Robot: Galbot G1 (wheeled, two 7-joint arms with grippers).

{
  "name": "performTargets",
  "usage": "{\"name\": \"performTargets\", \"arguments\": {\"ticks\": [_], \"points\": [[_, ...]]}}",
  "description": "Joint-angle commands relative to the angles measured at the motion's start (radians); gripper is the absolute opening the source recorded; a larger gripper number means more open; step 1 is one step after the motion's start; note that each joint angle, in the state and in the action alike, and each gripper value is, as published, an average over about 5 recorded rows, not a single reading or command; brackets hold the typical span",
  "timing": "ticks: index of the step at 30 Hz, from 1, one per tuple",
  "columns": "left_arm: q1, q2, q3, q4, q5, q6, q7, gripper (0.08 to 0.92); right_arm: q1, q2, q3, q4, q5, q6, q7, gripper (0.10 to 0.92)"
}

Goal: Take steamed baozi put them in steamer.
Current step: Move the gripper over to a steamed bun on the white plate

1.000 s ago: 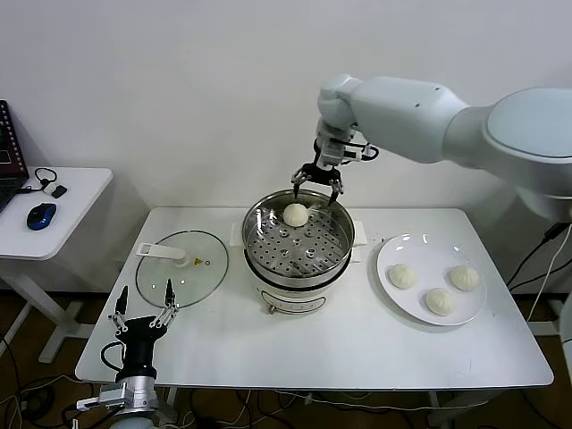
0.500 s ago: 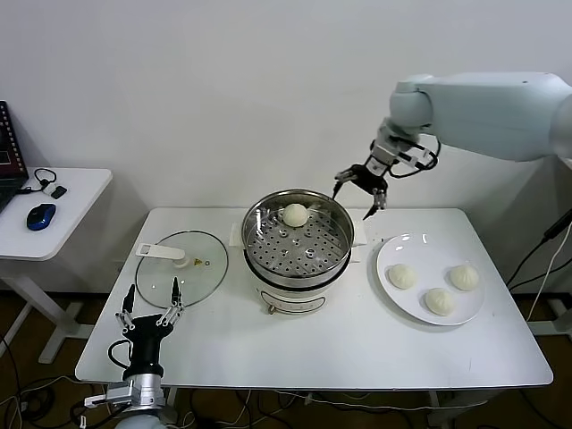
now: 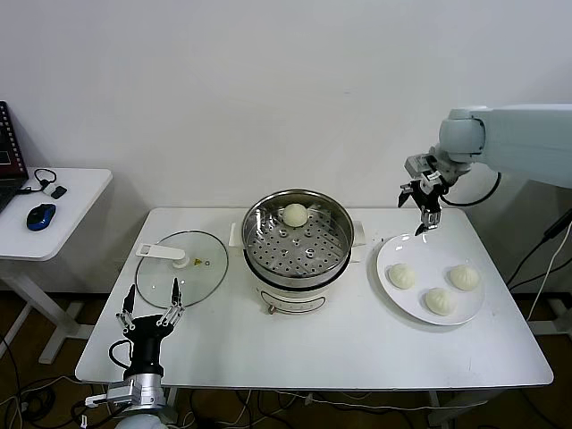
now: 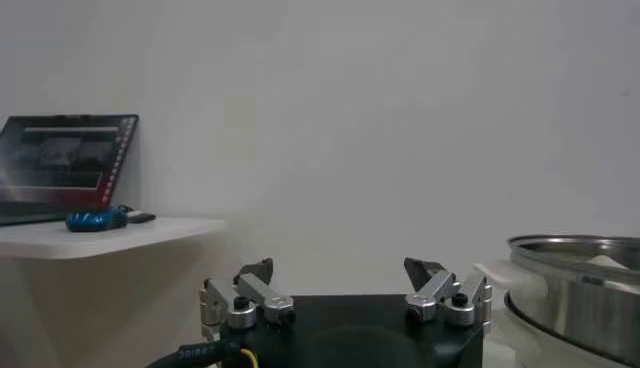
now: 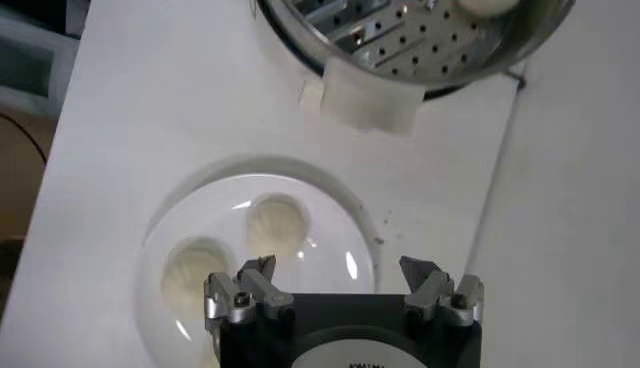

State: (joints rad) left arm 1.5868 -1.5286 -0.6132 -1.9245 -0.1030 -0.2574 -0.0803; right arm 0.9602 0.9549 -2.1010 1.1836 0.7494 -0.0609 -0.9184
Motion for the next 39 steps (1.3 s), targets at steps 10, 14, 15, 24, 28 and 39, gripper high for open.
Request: {"name": "performTargets", "arguments": {"ticks": [10, 14, 15, 24, 28, 39], "points": [[0.003, 0.011, -0.018, 0.013, -0.008, 0.0, 0.0, 0.823, -0.256, -0.066, 0.151, -0.104, 0.016, -0.12, -0.013, 0.823], [0.001, 0.013, -0.02, 0.021, -0.009, -0.001, 0.0, 0.823, -0.314, -0.054, 0.193, -0.144, 0.002, -0.111, -0.015, 0.823], [0.0, 0.014, -0.021, 0.023, -0.009, 0.0, 0.0, 0.823, -0.33, -0.052, 0.201, -0.153, -0.006, -0.109, -0.015, 0.823], [-0.006, 0.015, -0.021, 0.037, -0.008, 0.002, 0.0, 0.823, -0.436, -0.03, 0.267, -0.214, -0.076, -0.104, -0.009, 0.823], [-0.008, 0.017, -0.024, 0.042, -0.008, 0.003, 0.0, 0.823, -0.468, -0.02, 0.287, -0.234, -0.087, -0.103, -0.009, 0.823], [-0.011, 0.015, -0.022, 0.052, -0.006, 0.001, -0.001, 0.823, -0.511, -0.015, 0.328, -0.279, -0.109, -0.094, -0.006, 0.823]]}}
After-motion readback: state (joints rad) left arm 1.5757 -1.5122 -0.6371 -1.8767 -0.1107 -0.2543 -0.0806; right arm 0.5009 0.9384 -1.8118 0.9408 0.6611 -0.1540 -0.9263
